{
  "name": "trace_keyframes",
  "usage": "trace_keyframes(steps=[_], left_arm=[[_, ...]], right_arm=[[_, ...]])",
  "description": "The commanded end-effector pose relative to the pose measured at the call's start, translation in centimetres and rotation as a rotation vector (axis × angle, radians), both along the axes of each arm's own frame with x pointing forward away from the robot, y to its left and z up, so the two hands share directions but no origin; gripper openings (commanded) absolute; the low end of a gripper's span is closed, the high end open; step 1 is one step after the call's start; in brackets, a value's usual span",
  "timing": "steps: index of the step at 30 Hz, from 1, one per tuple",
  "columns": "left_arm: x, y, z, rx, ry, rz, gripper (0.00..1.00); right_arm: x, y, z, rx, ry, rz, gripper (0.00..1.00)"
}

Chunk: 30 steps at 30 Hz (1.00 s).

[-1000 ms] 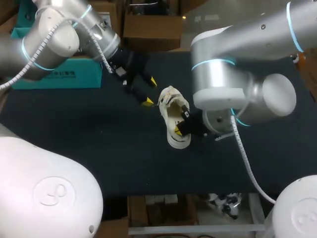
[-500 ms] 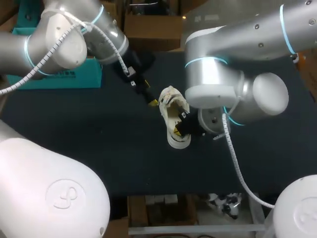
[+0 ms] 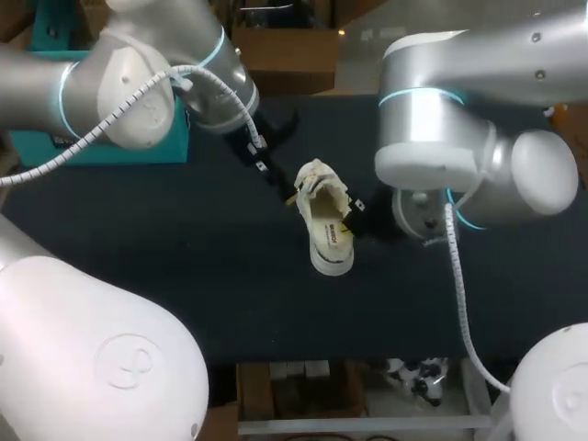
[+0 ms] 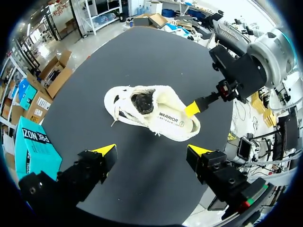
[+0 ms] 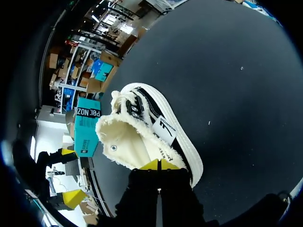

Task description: Open the shoe tongue, take the insole out of the shoe, put the insole back into the shoe, and pack the shoe into the shoebox

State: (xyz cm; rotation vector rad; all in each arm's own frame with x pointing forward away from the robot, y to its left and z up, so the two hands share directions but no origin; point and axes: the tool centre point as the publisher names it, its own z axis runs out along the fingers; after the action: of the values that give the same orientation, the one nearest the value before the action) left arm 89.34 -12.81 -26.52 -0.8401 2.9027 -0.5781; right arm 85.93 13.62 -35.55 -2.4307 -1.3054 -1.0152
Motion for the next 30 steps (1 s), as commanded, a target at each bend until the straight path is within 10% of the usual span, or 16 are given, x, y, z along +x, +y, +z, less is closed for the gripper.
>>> trace_keyframes(steps=[1, 11, 13, 14, 16, 30], left_arm=[[-0.1, -0.4, -0.9, -0.009, 0.021, 0.055, 1.0], [-0.1, -0.4, -0.9, -0.009, 0.021, 0.055, 1.0], [-0.1, -0.6, -1.1, 0.007, 0.023, 0.08, 1.0], [0.0, -0.8, -1.3, 0.038, 0.018, 0.124, 1.0], [0.2, -0.8, -1.6, 0.178, -0.062, 0.245, 1.0], [0.4, -1.4, -2.0, 0.175, -0.026, 0.266, 1.0]], right_arm=[[-0.1, -2.9, 1.9, 0.142, 0.184, 0.268, 0.0], [-0.1, -5.7, 4.2, 0.14, 0.308, 0.445, 0.06], [0.0, -6.3, 4.5, 0.181, 0.344, 0.469, 0.48], [-0.1, -6.6, 4.6, 0.209, 0.348, 0.429, 1.0], [-0.1, -6.6, 4.6, 0.209, 0.348, 0.429, 1.0], [0.5, -7.8, 5.4, 0.265, 0.274, 0.554, 1.0]])
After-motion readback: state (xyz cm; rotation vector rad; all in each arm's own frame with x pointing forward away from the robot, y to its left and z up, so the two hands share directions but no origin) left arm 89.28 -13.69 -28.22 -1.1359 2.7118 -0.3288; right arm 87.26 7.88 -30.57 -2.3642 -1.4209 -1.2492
